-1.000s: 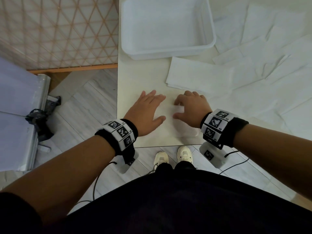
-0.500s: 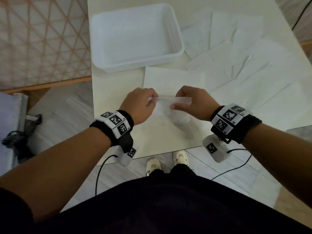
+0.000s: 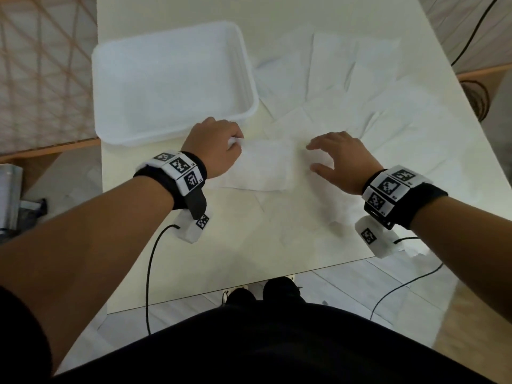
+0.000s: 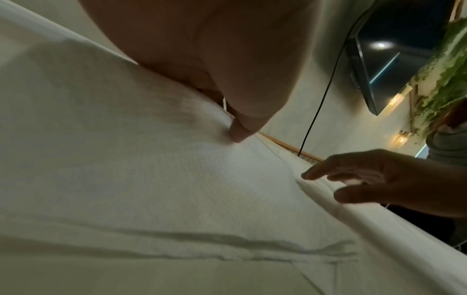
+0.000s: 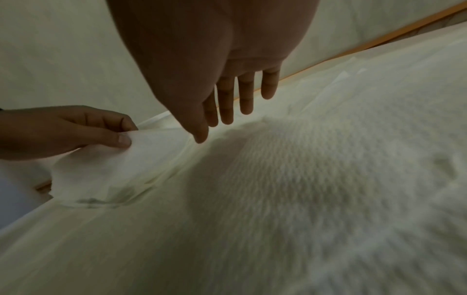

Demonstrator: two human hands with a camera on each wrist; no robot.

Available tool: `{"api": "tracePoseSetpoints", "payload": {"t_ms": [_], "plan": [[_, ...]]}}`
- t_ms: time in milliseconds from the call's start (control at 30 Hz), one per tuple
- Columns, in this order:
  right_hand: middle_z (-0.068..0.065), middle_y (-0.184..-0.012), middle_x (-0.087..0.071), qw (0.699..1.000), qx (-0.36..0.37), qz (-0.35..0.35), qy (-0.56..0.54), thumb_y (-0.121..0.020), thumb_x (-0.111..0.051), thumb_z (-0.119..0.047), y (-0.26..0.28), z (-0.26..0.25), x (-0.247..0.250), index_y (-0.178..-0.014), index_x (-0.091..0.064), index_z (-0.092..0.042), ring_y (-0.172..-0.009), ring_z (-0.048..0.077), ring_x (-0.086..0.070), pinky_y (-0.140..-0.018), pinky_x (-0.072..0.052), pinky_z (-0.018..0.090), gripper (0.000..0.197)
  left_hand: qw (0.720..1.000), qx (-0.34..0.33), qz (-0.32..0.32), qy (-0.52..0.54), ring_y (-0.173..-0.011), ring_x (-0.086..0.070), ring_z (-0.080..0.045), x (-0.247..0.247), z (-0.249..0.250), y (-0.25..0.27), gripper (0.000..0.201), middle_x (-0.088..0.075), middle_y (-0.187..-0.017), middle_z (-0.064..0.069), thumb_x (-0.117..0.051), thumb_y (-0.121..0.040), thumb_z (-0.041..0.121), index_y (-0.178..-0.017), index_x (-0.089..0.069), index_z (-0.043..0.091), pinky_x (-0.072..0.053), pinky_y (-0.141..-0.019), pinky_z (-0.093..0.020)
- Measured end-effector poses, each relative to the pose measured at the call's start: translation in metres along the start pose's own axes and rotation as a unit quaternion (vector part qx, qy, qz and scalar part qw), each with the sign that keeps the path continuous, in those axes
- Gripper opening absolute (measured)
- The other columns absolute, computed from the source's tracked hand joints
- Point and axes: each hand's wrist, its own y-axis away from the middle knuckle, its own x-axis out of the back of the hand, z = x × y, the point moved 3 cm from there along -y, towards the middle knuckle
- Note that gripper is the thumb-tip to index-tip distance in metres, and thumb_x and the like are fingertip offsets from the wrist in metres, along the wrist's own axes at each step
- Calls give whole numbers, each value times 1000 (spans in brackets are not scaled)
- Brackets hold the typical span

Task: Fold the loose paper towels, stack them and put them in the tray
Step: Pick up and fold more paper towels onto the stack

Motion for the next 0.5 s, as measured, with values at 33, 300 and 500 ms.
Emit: {"api": "tracePoseSetpoints", "payload": {"t_ms": [33,300,500], "plan": [[0,-130,-55,1000,5,5,-1,-90,-58,-31,-5,2,1,-126,-55,-22,-122,24,-45,-102,-34,40,38,1000,-2,2,-12,-100,-51,-26,-3,0,-2,20,-64,-103,-2,-48,-94,24,-105,-63,15,-35,-84,-33],[-1,-138,-50,998,62,-11,19,-91,-54,-24,-51,1,8,-130,-52,-22,-129,23,-40,-108,-25,37,39,996,-16,32,-85,-113,-49,-24,-17,3,-11,26,-59,-124,0,-53,-94,27,-118,-59,18,-32,-94,-35],[1,-134,-52,995,75,-32,57,-88,-58,-26,-61,2,4,-135,-46,-23,-126,26,-42,-110,-21,37,48,986,30,-36,-160,-129,-37,-26,-30,2,-8,54,-45,-142,-1,-45,-96,38,-147,-32,23,-19,-109,-37]]}}
